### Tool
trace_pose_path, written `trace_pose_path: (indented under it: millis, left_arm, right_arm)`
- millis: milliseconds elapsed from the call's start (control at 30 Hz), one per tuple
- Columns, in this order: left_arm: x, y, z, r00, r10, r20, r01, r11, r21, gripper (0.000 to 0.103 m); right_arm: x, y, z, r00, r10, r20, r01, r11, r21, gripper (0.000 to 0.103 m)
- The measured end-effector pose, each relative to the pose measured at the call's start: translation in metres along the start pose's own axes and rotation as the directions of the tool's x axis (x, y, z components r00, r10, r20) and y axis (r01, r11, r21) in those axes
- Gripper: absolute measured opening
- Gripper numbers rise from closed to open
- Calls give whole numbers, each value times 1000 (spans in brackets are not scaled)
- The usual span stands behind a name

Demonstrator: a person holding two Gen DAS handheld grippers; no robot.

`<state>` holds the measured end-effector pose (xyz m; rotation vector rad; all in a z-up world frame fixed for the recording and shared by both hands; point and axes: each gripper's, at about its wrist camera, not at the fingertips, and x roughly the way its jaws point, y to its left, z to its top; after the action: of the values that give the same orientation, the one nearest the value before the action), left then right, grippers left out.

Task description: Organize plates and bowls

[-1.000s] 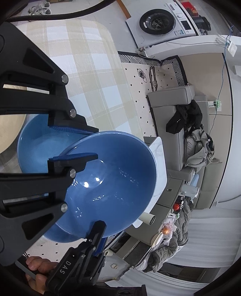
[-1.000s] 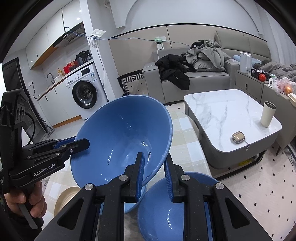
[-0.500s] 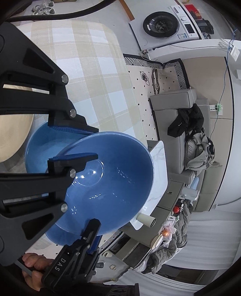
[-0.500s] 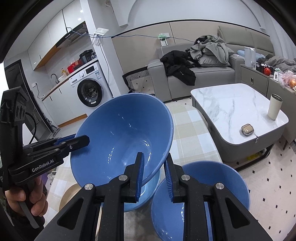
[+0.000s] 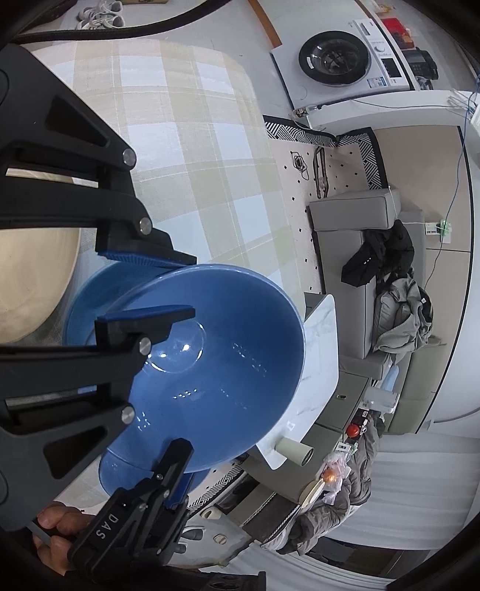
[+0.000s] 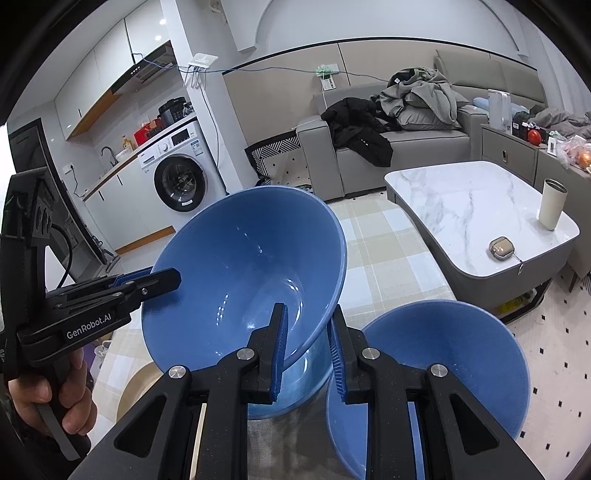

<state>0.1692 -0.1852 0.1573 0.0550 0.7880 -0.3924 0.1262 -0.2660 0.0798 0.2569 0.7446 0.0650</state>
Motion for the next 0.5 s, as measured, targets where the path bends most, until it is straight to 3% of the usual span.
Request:
trace_pose_path:
  millis: [500]
  left_arm:
    - [28,27,-22,999,18,-30,-19,999,-26,15]
  right_arm:
    - [17,17,-14,999,-32,-25,30,996,-80,22]
